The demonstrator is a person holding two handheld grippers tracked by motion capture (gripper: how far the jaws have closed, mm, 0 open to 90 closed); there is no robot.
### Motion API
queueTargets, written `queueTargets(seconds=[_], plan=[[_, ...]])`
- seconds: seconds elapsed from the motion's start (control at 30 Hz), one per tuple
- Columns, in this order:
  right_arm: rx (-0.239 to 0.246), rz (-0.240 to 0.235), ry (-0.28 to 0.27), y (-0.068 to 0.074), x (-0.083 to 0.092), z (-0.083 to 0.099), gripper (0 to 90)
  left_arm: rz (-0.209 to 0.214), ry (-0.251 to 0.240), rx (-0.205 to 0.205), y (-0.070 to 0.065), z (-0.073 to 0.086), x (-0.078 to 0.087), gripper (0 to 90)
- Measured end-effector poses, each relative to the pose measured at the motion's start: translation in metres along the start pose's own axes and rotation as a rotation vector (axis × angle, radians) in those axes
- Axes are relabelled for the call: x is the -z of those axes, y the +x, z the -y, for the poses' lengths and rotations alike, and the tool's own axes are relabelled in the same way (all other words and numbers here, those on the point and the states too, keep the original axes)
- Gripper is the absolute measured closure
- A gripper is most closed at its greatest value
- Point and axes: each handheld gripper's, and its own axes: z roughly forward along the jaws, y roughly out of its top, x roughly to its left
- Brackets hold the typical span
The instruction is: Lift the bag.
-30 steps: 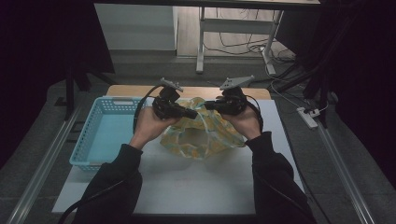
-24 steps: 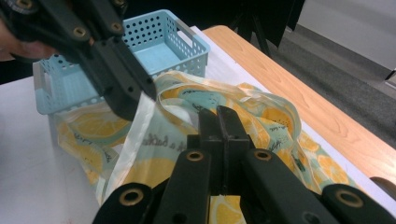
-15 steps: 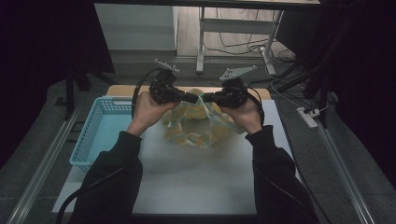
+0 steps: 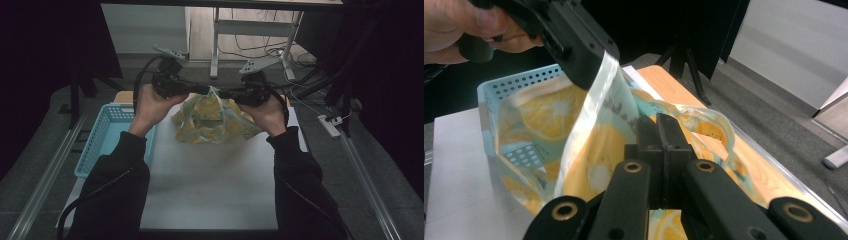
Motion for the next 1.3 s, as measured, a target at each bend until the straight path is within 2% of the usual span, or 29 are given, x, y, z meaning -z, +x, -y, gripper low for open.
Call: queueTargets(seconds=[0.27,0.6,0.7,0.97,1.17,1.3], plan=[[0.012,0.016,-0.019,0.001,0.008,-0.014,90.0,-0.001,-0.047,-0.011,-0.006,-0.012,0.012,90.0],[0.027,0.053,-0.042,0.002,0.017,-0.028,90.0,-0.039,-0.085,-0.036,-0.014,-0.026,0.019,90.0],[0.029,0.062,-0.045,0.002,0.019,-0.03,90.0,-0.067,-0.093,-0.038,-0.014,-0.028,0.019,90.0],[0.004,0.076,-0.016,-0.005,0.01,-0.022,90.0,-0.144,-0.052,-0.017,-0.003,-0.024,0.009,89.7],[-0.012,0.083,0.017,-0.01,0.001,-0.016,88.8,-0.151,-0.03,-0.009,0.005,-0.02,0.0,88.9],[-0.022,0.089,0.016,-0.011,-0.002,-0.014,85.0,-0.157,-0.022,-0.016,0.008,-0.019,-0.006,88.4]])
